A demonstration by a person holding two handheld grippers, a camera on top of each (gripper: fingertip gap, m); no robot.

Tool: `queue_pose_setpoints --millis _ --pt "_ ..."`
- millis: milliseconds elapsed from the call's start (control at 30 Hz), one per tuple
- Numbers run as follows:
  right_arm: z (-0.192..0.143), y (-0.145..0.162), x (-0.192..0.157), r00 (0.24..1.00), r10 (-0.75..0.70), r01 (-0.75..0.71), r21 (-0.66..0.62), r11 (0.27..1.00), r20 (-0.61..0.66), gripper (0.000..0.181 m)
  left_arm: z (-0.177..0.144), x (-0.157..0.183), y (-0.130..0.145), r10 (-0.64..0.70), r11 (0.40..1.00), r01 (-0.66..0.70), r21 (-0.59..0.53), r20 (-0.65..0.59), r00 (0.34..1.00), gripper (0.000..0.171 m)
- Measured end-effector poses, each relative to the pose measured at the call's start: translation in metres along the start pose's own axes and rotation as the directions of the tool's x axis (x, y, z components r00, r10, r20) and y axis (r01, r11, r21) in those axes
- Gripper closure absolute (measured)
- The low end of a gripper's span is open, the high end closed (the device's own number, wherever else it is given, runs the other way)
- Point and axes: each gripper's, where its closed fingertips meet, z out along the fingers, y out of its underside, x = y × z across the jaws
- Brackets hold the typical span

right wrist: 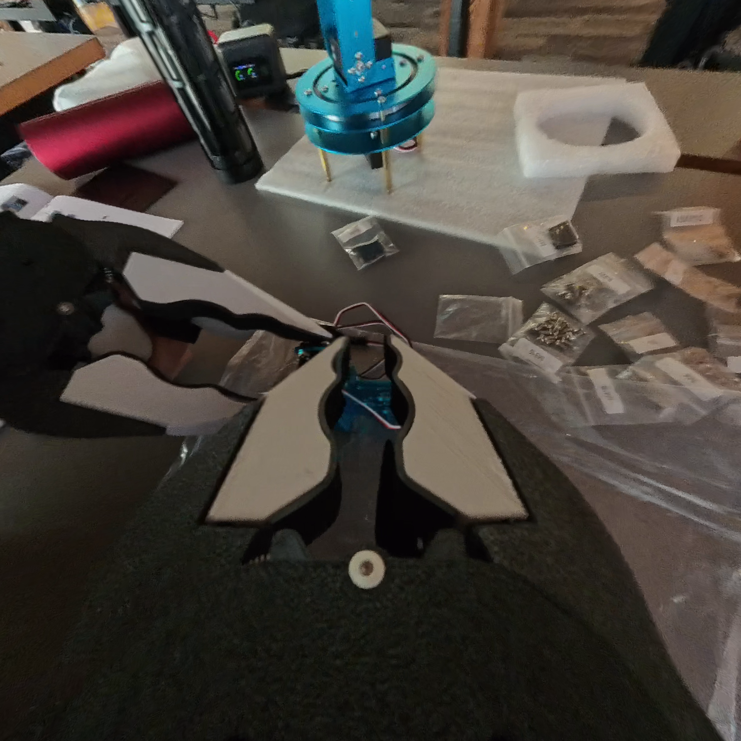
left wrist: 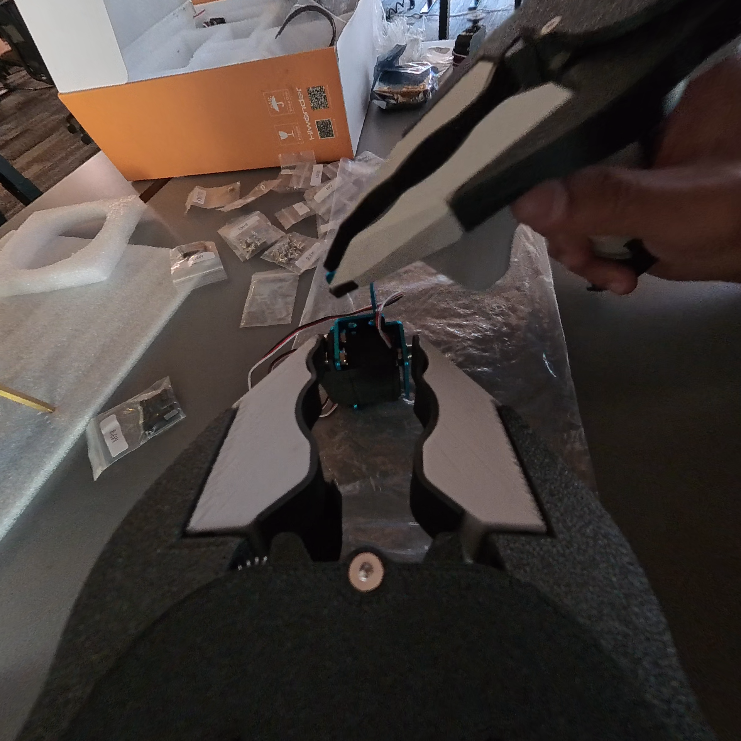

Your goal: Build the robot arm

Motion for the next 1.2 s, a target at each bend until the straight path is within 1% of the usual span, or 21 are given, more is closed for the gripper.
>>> queue_pose_setpoints --millis 33,100,167,233,267,300,367,400,433,500,567,633,667,733,800,833,900,1033,1100,1167,1200 --pt "-0.002 -0.001 -0.006 1.000 -0.006 0.006 0.002 1.000 0.031 0.159 0.000 0.000 0.000 -0.001 1.000 0.001 0.000 0.000 1.000 0.129" --pt "0.000 0.002 -0.016 0.997 -0.008 0.009 -0.008 1.000 0.072 0.156 0.000 0.000 0.000 -0.004 1.000 0.004 0.000 -0.001 1.000 0.129" --pt "0.008 0.011 -0.014 0.999 -0.035 0.036 -0.053 0.998 0.029 0.158 0.000 0.000 0.000 -0.002 1.000 0.002 0.000 0.002 1.000 0.129" --pt "0.010 0.011 -0.016 0.999 -0.031 0.033 -0.057 0.998 0.032 0.160 0.000 -0.001 0.000 -0.005 1.000 0.005 -0.001 0.006 1.000 0.129" --pt "0.010 0.011 -0.012 0.999 -0.034 0.035 -0.058 0.998 0.022 0.155 0.000 -0.001 0.000 -0.006 1.000 0.006 -0.001 0.005 1.000 0.129" --pt "0.008 0.009 -0.010 1.000 -0.008 0.010 -0.049 0.999 0.026 0.155 0.000 0.000 0.000 -0.007 1.000 0.007 -0.001 0.002 1.000 0.129" --pt "0.003 0.001 0.002 1.000 0.007 -0.007 -0.006 1.000 -0.023 0.179 0.000 0.000 0.000 -0.005 1.000 0.005 0.000 0.000 1.000 0.129" --pt "0.001 0.000 0.002 1.000 -0.012 0.012 -0.005 1.000 -0.029 0.172 0.000 0.000 0.000 -0.005 1.000 0.005 0.000 0.001 1.000 0.129" --pt "0.000 -0.001 -0.005 1.000 -0.019 0.020 -0.004 1.000 0.009 0.163 0.000 0.000 0.000 -0.007 1.000 0.007 0.000 0.000 1.000 0.129" --pt "0.003 0.004 -0.016 0.999 -0.036 0.036 -0.017 0.999 0.038 0.161 0.000 0.000 0.000 -0.010 1.000 0.010 0.000 -0.002 1.000 0.129" --pt "0.010 0.013 -0.015 0.998 -0.070 0.070 -0.058 0.996 0.004 0.160 0.000 -0.001 0.000 -0.009 1.000 0.009 -0.001 0.002 1.000 0.129" --pt "0.011 0.011 -0.014 0.999 -0.048 0.049 -0.060 0.997 0.016 0.159 0.000 -0.001 0.000 -0.012 1.000 0.012 -0.001 0.004 1.000 0.129" --pt "0.011 0.010 -0.011 0.999 -0.031 0.032 -0.062 0.998 0.016 0.153 0.000 -0.001 0.000 -0.014 1.000 0.014 -0.001 0.003 1.000 0.129" --pt "0.009 0.008 -0.009 1.000 0.003 -0.002 -0.046 0.999 0.027 0.155 0.000 -0.001 0.000 -0.014 1.000 0.014 0.000 0.001 1.000 0.129" --pt "0.001 0.000 0.001 0.997 -0.042 0.042 -0.005 0.999 -0.064 0.175 0.000 0.000 0.000 -0.009 1.000 0.009 0.000 0.002 1.000 0.129" --pt "-0.002 -0.003 0.002 0.995 -0.067 0.068 0.009 0.998 -0.081 0.172 0.000 -0.001 0.000 -0.009 1.000 0.009 0.000 0.001 1.000 0.129" --pt "-0.002 -0.003 -0.014 0.998 -0.061 0.061 0.014 0.998 0.005 0.162 0.000 -0.001 0.000 -0.013 1.000 0.013 0.000 -0.001 1.000 0.129" --pt "0.010 0.012 -0.016 0.997 -0.080 0.080 -0.055 0.995 0.000 0.160 0.000 0.000 0.000 -0.006 1.000 0.006 -0.001 0.006 1.000 0.129" --pt "0.010 0.010 -0.015 0.997 -0.075 0.075 -0.054 0.996 0.000 0.159 0.000 -0.001 0.000 -0.004 1.000 0.004 -0.001 0.010 1.000 0.129" --pt "0.010 0.009 -0.010 1.000 -0.030 0.030 -0.058 0.998 0.011 0.153 0.000 -0.001 0.000 -0.005 1.000 0.005 -0.001 0.013 1.000 0.129" --pt "0.008 0.006 -0.007 1.000 -0.004 0.004 -0.038 0.999 0.005 0.161 0.000 0.000 0.000 -0.007 1.000 0.007 -0.001 0.011 1.000 0.129"
